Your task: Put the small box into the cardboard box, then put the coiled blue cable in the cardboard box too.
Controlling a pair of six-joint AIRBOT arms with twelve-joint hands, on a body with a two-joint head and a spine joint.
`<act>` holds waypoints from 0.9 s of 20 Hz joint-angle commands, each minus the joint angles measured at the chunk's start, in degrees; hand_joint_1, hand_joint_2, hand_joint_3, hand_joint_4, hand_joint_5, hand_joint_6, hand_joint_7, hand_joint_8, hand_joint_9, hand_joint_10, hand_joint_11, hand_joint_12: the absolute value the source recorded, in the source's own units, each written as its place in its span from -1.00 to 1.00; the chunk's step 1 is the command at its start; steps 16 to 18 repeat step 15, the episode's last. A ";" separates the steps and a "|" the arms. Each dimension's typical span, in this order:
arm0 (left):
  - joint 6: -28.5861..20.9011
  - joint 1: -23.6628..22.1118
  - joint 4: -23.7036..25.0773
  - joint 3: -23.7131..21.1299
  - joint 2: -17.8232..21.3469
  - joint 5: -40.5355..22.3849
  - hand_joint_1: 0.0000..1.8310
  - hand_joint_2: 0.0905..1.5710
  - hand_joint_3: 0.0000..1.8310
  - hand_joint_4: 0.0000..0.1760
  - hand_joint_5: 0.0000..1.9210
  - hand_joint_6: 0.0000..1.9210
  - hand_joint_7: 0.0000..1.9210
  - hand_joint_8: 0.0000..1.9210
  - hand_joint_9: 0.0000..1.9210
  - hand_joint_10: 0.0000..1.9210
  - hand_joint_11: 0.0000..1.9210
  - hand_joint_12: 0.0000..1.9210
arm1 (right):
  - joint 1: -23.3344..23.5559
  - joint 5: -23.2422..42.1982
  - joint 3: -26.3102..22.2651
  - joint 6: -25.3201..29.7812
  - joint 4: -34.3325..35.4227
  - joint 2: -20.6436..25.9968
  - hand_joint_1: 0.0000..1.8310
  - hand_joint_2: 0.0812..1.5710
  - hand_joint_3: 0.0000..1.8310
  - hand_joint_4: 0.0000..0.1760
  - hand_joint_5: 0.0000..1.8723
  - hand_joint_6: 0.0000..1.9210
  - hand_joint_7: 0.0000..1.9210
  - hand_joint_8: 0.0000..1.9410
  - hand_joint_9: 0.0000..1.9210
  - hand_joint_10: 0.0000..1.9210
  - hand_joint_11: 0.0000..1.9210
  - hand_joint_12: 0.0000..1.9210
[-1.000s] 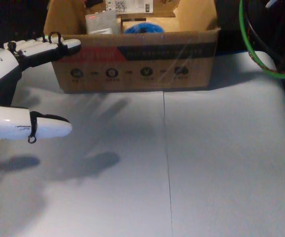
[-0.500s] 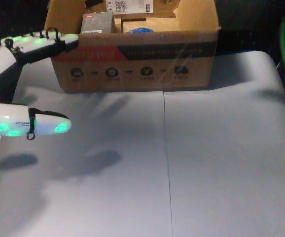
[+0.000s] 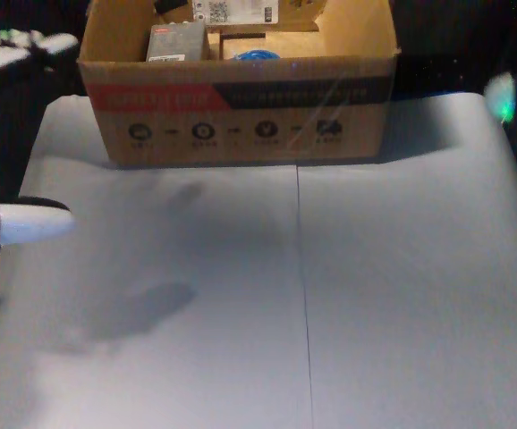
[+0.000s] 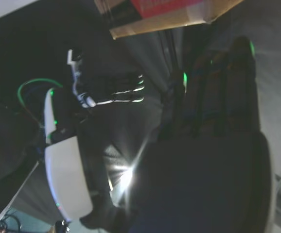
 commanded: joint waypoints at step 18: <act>0.21 13.51 -9.88 -4.61 2.06 -21.46 -0.40 0.02 -0.99 0.77 -0.78 -1.00 -0.85 -1.00 -0.88 -0.99 -0.82 -0.96 | -14.88 14.18 -6.10 0.17 10.40 1.21 -0.24 -0.03 -1.00 1.00 -0.96 -1.00 -1.00 -1.00 -1.00 -1.00 -1.00 -1.00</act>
